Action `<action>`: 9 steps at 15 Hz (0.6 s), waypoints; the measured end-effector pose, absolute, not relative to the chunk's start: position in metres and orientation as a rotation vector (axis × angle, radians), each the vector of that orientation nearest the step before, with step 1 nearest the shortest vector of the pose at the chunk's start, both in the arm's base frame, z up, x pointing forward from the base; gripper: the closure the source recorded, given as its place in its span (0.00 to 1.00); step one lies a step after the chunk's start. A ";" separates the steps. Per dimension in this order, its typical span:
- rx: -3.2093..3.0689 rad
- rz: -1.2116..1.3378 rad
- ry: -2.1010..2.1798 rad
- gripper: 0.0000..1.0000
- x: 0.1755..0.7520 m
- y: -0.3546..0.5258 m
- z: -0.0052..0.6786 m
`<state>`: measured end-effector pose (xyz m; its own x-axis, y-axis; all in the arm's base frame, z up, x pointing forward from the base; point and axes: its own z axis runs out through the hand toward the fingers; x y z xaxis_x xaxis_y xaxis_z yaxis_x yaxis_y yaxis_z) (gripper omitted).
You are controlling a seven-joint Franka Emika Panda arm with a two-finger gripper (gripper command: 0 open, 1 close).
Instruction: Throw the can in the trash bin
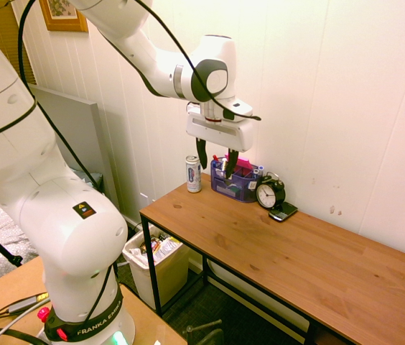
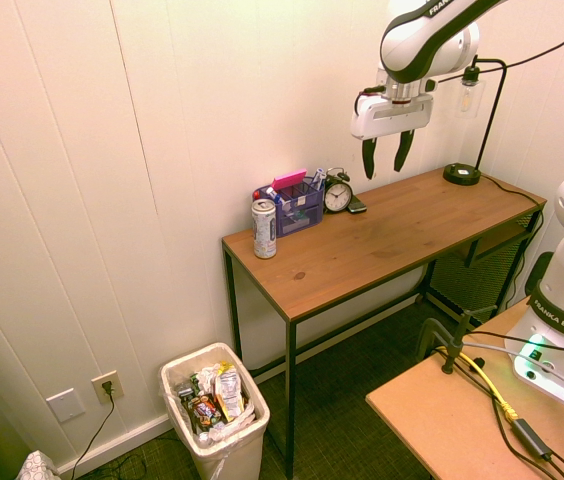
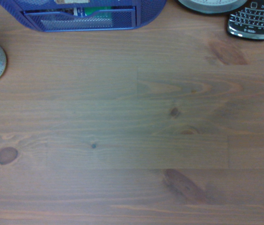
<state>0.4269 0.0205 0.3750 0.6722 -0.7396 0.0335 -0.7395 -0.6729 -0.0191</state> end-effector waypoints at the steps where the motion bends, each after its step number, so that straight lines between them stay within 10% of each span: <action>1: -2.866 -0.057 1.271 0.00 0.427 0.019 0.375; 9: -2.901 -0.131 1.064 0.00 0.461 0.128 0.388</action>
<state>0.4605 0.1282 0.3878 0.7598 -0.6471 0.0630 -0.6430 -0.7622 -0.0745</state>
